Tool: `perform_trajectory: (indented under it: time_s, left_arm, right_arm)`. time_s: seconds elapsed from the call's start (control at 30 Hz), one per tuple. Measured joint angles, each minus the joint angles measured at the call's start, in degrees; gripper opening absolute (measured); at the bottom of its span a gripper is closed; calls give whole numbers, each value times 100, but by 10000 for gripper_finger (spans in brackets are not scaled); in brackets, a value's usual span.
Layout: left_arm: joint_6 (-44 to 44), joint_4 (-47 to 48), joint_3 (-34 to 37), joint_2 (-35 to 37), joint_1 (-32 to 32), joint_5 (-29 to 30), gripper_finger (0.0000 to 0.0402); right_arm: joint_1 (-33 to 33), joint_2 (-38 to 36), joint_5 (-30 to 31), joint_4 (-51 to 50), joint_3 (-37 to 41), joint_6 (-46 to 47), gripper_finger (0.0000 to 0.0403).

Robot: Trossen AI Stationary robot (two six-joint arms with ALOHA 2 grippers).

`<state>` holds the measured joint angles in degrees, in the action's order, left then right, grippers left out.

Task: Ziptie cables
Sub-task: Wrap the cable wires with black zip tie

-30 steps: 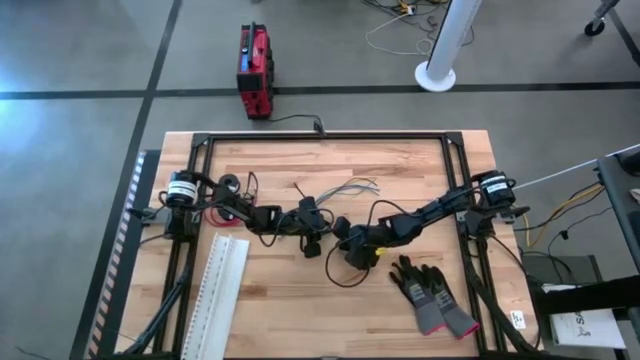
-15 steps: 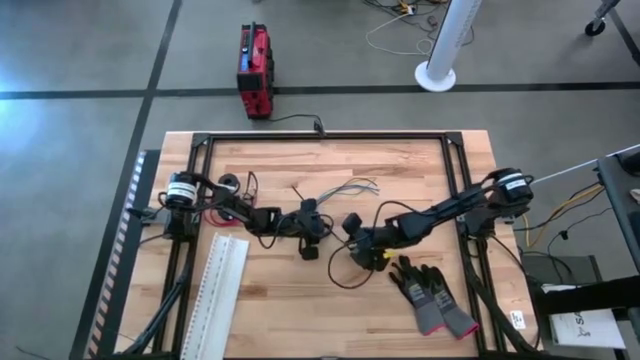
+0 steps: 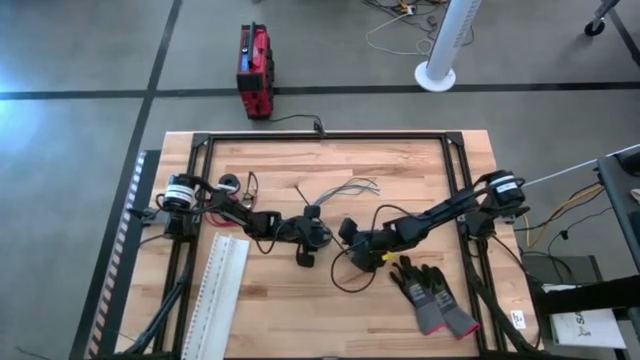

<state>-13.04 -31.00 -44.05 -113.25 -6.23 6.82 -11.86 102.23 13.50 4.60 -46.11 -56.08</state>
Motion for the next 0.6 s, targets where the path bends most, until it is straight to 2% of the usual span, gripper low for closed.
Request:
perform_trajectory:
  time_s: [0.23,0.6]
  left_arm:
    - [11,17,0,2,-6,-52,98]
    - [100,46,-2,4,-10,-54,98]
  right_arm:
    - [-2,299,-216,573,-17,-627,114]
    - [15,418,-482,868,-12,-727,79]
